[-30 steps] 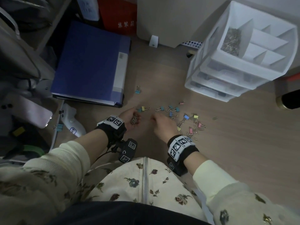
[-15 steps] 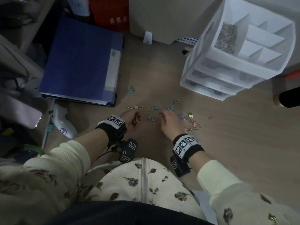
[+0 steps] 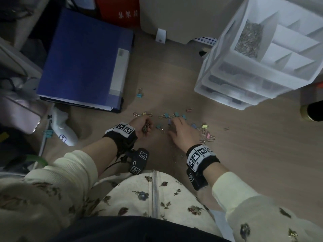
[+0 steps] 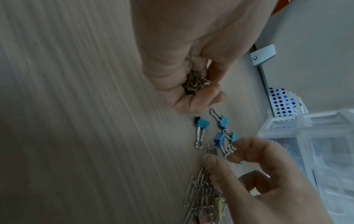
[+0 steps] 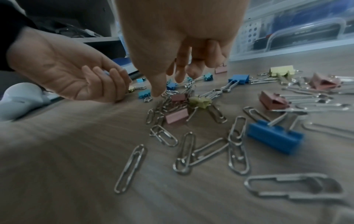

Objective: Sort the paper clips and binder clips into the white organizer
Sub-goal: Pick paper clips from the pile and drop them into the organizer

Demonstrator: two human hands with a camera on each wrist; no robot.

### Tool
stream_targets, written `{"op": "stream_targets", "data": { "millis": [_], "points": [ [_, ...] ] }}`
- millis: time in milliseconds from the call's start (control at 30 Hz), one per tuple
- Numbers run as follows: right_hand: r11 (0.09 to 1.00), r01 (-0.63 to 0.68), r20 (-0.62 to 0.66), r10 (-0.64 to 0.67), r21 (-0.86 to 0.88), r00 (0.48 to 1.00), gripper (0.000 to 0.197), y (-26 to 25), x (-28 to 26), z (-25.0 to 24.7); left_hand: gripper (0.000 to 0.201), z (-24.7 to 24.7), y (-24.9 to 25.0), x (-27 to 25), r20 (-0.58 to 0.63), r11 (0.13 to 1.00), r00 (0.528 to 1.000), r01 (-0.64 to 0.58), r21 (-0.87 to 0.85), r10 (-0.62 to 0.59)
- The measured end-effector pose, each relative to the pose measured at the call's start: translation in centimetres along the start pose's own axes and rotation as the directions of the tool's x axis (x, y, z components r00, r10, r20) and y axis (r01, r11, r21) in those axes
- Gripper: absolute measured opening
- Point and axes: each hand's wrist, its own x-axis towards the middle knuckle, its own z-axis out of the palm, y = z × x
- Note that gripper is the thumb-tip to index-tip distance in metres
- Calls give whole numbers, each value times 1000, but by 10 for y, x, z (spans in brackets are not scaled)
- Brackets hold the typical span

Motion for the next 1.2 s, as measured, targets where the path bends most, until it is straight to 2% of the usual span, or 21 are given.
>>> {"op": "stream_targets", "data": {
  "millis": [167,367,500,733,867,1000,1100,1200],
  "points": [
    [994,38,67,-31,-101,997,49,2,-2,3,34,0,-1,1,-10,1000,1000,-9,-8,8],
    [991,83,59,-77,-103,995,35,-6,1,3,34,2,0,-1,-11,1000,1000,-22,-13,21],
    [983,86,92,-71,-165,993,26,-11,2,3,33,2,0,-2,-15,1000,1000,-16,-20,16],
    [971,82,192,-39,-225,981,31,-21,-2,-6,33,3,3,-8,-12,998,1000,-17,-63,17],
    [967,98,202,-50,-235,978,32,-22,-3,-8,32,4,2,-12,-28,997,999,-25,-68,23],
    [986,31,148,-6,-165,989,33,-20,-4,-15,28,4,2,-14,-27,994,999,-39,-104,37],
    [998,-23,35,25,-57,999,27,-18,-1,-23,27,6,1,-14,-3,991,999,-54,-124,54],
    [996,-22,-51,27,89,998,20,-24,3,-33,25,9,0,-18,61,992,996,-50,-116,58]
  ]
}}
